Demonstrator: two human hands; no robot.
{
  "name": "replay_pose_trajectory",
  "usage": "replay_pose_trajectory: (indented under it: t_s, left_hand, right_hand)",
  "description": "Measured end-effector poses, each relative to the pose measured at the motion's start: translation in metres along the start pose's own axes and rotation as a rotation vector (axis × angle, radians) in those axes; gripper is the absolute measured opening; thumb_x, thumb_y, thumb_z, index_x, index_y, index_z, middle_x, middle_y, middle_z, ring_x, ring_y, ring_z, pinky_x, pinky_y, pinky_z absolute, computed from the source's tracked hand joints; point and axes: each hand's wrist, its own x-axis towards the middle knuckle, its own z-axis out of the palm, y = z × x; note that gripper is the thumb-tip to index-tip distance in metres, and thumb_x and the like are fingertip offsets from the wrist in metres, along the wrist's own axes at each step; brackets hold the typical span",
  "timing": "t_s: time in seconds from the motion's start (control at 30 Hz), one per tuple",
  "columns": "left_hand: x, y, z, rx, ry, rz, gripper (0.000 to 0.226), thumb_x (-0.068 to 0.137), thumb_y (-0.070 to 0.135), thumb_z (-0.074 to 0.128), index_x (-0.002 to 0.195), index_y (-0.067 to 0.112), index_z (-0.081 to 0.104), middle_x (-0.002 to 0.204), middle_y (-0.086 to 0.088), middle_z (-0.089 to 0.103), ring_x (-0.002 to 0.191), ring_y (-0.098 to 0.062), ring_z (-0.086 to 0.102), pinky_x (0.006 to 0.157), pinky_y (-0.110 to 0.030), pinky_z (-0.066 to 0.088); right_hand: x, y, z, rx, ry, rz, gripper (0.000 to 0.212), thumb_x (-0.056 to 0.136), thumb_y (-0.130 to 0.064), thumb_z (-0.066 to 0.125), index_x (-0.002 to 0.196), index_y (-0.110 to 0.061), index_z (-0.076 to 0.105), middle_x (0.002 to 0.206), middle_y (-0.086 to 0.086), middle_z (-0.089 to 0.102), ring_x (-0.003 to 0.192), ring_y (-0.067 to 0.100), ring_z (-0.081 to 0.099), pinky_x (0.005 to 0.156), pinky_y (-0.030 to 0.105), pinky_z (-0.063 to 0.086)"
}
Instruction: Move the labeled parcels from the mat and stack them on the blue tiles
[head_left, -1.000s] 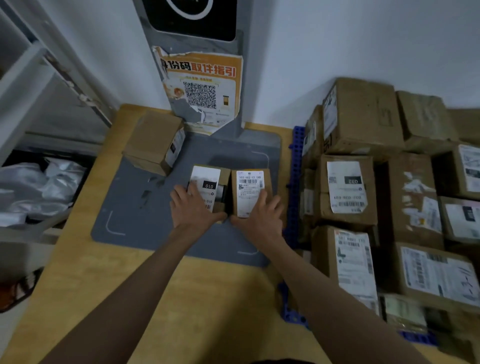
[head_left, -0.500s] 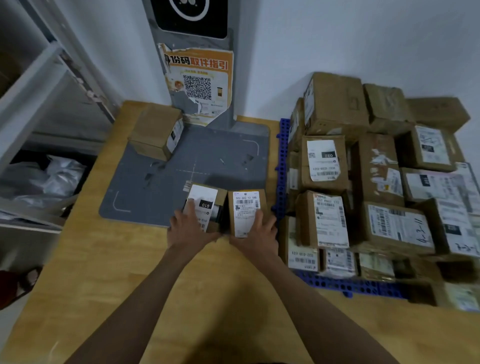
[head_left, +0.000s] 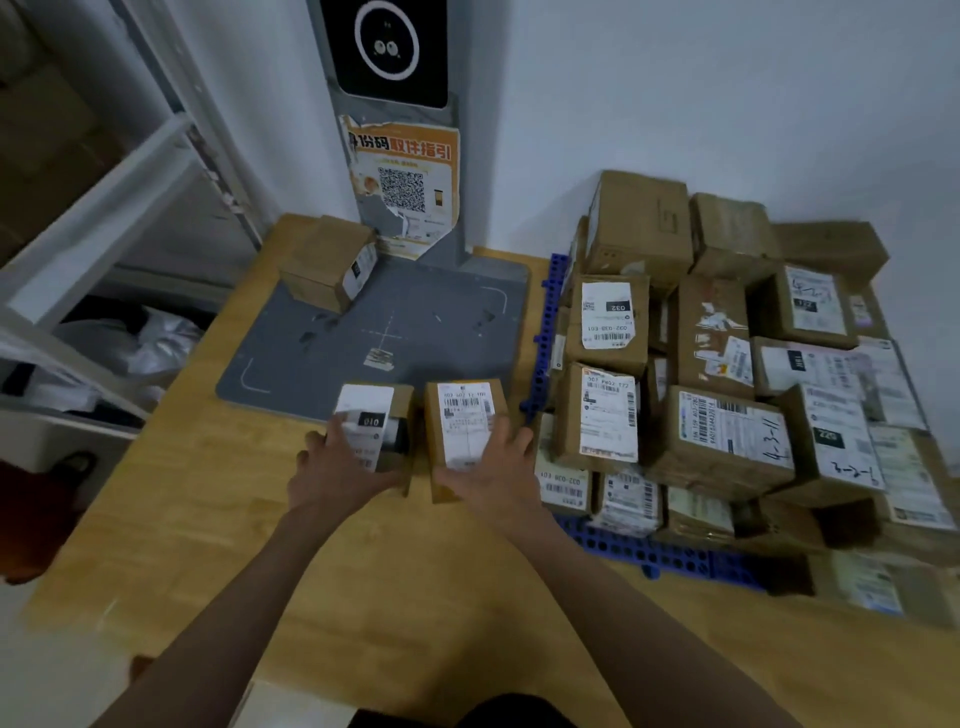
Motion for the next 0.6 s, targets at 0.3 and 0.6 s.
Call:
replay_pose_trajectory:
  t_s: [0.3,0.6]
  left_hand:
    - [-0.051,0.047,-0.061,-0.071,0.194,0.040,0.116,0.053,0.072,0.078,0.142,0.025,0.020,0.138,-0.017,0.036,0.122,-0.041,0.044,0.090,-0.054,0.045]
    - [-0.091,0.128,-0.095,-0.152,0.289,0.191,0.116,0.051,0.070,0.080,0.142,0.025,0.022,0.138,-0.015,0.037,0.125,-0.039,0.043,0.096,-0.056,0.045]
  right_hand:
    - [-0.034,-0.031,-0.094,-0.003,0.006,-0.207,0.106,0.066,-0.055,0.078,0.144,-0.023,0.014,0.139,0.007,0.021,0.130,0.037,0.029,0.095,0.048,0.041]
    - [-0.058,-0.014,-0.192,0.020,0.150,-0.293,0.110,0.068,-0.055,0.077,0.149,-0.017,0.012,0.144,0.012,0.022,0.134,0.039,0.030,0.104,0.048,0.042]
